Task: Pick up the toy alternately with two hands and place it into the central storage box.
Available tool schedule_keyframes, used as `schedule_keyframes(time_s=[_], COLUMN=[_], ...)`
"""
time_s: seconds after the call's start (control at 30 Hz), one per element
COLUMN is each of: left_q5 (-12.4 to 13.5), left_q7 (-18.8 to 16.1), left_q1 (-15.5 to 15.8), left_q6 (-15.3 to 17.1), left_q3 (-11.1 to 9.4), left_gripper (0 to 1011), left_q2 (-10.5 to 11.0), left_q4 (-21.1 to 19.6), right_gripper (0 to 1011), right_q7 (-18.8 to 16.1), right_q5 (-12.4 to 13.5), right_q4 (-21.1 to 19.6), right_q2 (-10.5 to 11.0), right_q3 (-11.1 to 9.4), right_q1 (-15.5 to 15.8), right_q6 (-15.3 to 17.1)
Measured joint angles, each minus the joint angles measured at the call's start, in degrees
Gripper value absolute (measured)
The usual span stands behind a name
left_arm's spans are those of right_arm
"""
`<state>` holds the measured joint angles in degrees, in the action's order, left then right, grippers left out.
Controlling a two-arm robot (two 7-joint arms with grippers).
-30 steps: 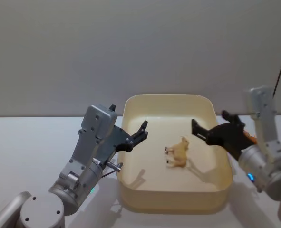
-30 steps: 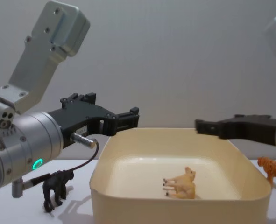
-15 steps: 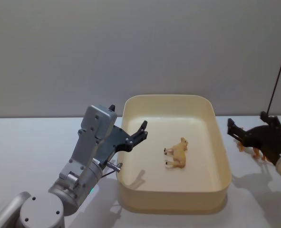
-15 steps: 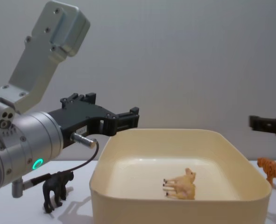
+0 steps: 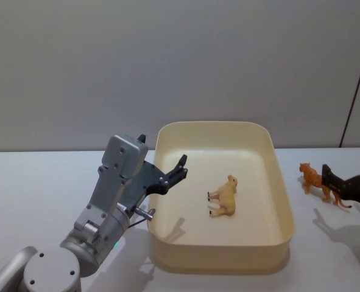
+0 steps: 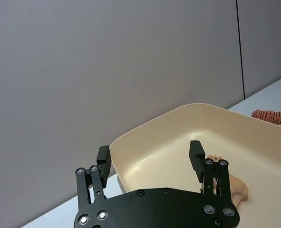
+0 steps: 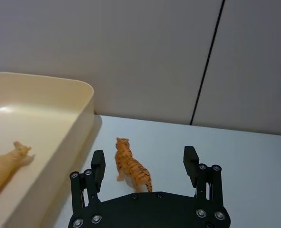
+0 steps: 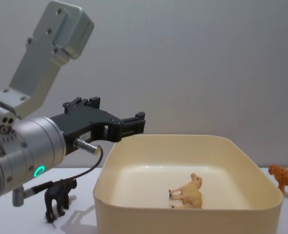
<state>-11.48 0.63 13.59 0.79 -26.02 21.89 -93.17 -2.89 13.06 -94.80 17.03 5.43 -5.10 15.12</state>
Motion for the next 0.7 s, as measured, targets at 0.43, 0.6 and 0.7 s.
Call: schedule_keyframes(time_s=[0.43, 0.6, 0.7], left_q5=[0.00, 0.00, 0.00], left_q7=[0.00, 0.00, 0.00], left_q1=[0.00, 0.00, 0.00], left_q6=[0.00, 0.00, 0.00], left_q3=[0.00, 0.00, 0.00], left_gripper=[1001, 1001, 1001], left_q2=[0.00, 0.00, 0.00], left_q4=[0.00, 0.00, 0.00], right_gripper=[1001, 1001, 1001], right_q7=[0.85, 0.81, 0.57], right_q5=[-2.34, -3.51, -4.50], right_q4=[7.26, 10.44, 13.20], right_q2=[-0.46, -1.25, -2.10], right_q3=[0.05, 0.70, 1.39], right_q1=[-3.14, -4.92, -6.51], right_q6=[-1.24, -1.90, -2.40])
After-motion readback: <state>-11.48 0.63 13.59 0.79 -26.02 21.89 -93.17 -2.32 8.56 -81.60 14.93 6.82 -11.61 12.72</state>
